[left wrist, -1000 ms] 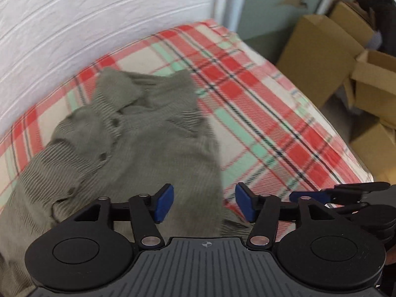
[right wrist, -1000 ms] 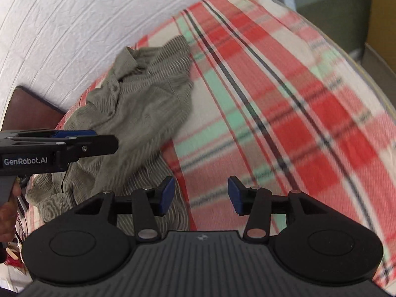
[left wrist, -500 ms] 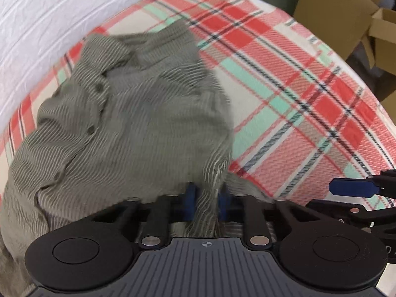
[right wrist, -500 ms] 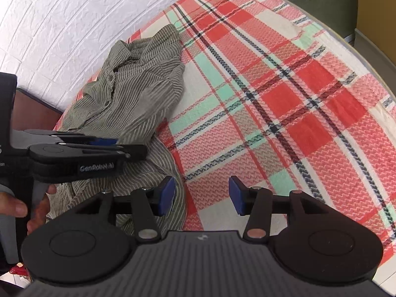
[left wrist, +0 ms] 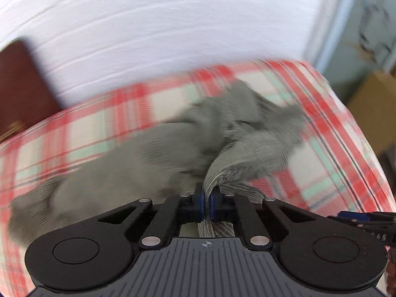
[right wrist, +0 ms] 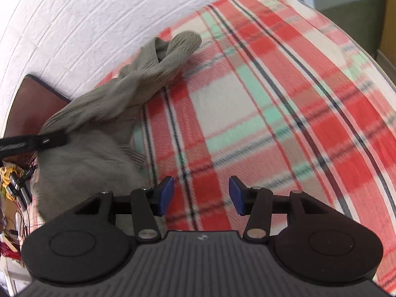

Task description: Fold clothes

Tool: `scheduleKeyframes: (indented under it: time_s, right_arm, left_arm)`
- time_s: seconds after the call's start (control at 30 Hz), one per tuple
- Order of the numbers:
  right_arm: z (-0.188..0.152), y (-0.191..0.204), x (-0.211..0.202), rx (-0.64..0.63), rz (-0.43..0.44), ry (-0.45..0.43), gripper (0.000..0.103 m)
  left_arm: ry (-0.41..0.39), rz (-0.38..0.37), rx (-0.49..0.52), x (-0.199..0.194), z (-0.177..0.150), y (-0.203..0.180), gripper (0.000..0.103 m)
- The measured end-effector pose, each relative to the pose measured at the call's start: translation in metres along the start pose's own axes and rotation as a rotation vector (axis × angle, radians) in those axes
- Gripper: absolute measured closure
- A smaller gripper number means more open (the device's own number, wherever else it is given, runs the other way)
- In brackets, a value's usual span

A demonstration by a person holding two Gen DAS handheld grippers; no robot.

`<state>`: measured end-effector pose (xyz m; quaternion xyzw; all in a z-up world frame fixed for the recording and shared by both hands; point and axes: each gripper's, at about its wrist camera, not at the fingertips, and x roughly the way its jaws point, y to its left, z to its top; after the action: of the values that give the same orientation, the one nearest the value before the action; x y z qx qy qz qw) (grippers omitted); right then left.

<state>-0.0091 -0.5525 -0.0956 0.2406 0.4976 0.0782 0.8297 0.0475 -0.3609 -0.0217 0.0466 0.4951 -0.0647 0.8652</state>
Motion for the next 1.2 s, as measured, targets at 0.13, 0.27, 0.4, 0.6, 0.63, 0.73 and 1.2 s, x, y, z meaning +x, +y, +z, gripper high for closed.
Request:
scheduleKeyframes:
  time_s: [0.13, 0.27, 0.4, 0.6, 0.63, 0.73, 1.2]
  right_arm:
    - [0.022, 0.021, 0.014, -0.071, 0.018, -0.012, 0.048]
    - [0.040, 0.042, 0.032, -0.137, 0.038, -0.013, 0.048]
    - [0.062, 0.054, 0.049, -0.138, 0.060, -0.018, 0.048]
    - [0.083, 0.092, 0.083, -0.265, 0.069, 0.006, 0.043]
    - [0.087, 0.098, 0.088, -0.287, 0.071, 0.010, 0.042]
    - [0.092, 0.117, 0.105, -0.351, 0.067, 0.010, 0.042]
    - [0.112, 0.186, 0.174, -0.413, 0.200, 0.069, 0.045]
  left_arm:
    - [-0.035, 0.068, -0.118, -0.024, -0.007, 0.053, 0.103]
    - [-0.060, 0.133, -0.181, -0.042, -0.015, 0.092, 0.103]
    - [-0.074, 0.189, -0.229, -0.055, -0.022, 0.122, 0.103]
    - [-0.069, 0.249, -0.280, -0.062, -0.029, 0.157, 0.103]
    - [-0.068, 0.256, -0.286, -0.064, -0.031, 0.161, 0.103]
    - [-0.062, 0.272, -0.299, -0.069, -0.037, 0.172, 0.103]
    - [-0.030, 0.303, -0.343, -0.076, -0.060, 0.202, 0.103]
